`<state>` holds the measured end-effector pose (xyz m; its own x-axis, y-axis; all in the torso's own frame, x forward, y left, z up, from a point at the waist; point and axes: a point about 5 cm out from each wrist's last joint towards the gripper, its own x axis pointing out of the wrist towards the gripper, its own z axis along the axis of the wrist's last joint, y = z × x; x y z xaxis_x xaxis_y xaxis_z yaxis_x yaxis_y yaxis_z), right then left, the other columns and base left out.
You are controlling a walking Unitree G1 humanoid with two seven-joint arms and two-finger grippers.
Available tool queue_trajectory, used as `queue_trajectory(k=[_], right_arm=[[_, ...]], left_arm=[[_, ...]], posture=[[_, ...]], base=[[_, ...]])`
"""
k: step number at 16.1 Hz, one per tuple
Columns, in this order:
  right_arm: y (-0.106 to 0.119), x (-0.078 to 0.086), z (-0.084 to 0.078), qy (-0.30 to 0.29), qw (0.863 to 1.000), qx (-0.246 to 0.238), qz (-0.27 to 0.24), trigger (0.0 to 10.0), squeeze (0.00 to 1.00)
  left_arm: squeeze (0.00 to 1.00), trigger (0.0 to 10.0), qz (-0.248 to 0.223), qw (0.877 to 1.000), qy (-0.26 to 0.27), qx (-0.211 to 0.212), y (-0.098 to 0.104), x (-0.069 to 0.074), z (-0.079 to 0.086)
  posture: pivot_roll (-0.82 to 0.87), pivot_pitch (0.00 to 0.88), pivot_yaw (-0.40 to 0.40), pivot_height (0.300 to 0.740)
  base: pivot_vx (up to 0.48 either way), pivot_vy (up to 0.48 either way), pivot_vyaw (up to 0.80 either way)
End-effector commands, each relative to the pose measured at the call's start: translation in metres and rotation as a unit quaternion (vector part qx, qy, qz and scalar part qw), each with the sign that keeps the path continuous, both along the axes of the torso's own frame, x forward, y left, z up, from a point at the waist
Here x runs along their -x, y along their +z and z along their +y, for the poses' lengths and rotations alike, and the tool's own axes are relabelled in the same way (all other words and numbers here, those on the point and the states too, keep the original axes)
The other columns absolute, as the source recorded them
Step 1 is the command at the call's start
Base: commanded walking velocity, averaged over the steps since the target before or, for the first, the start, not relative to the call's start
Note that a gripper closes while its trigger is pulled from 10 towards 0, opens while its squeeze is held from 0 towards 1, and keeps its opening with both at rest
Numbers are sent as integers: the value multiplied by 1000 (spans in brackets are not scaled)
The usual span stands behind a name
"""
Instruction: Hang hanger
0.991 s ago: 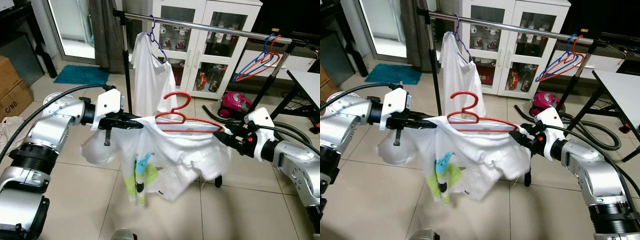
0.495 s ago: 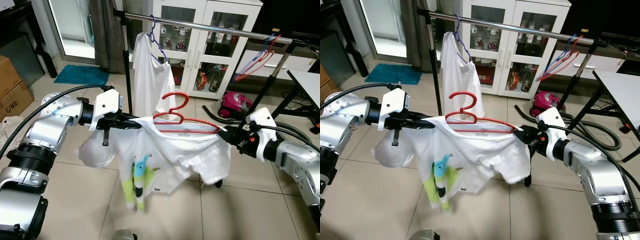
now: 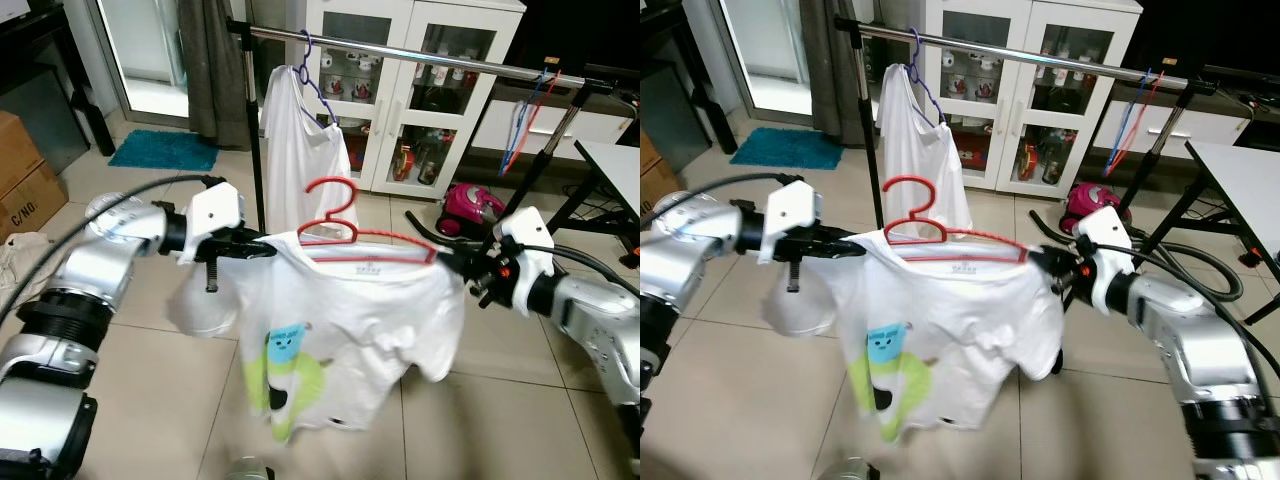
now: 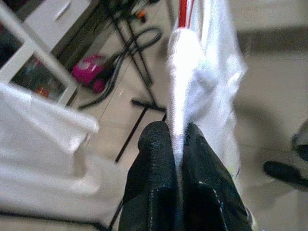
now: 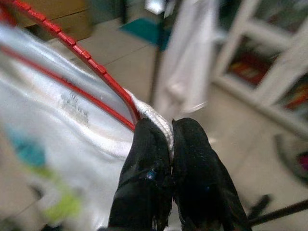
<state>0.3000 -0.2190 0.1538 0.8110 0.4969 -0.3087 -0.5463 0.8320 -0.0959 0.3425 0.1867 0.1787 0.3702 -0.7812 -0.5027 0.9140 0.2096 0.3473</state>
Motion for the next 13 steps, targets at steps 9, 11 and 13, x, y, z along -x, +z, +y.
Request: queue_trajectory(k=[9, 11, 13], right_arm=[[18, -16, 6, -83, 935, 271, -214, 0, 0], [29, -15, 17, -78, 891, 324, -307, 0, 0], [32, -11, 26, -75, 878, 320, -349, 0, 0]], left_arm=[[0, 0, 16, 998, 59, -20, -15, -3, -14], [0, 0, 23, 998, 61, -3, -14, -2, -18], [0, 0, 23, 998, 66, 0, -14, -2, -19]], posture=[[90, 0, -23, 740], [90, 0, -23, 740], [90, 0, -23, 740]], base=[[0, 0, 0], [0, 0, 0], [0, 0, 0]])
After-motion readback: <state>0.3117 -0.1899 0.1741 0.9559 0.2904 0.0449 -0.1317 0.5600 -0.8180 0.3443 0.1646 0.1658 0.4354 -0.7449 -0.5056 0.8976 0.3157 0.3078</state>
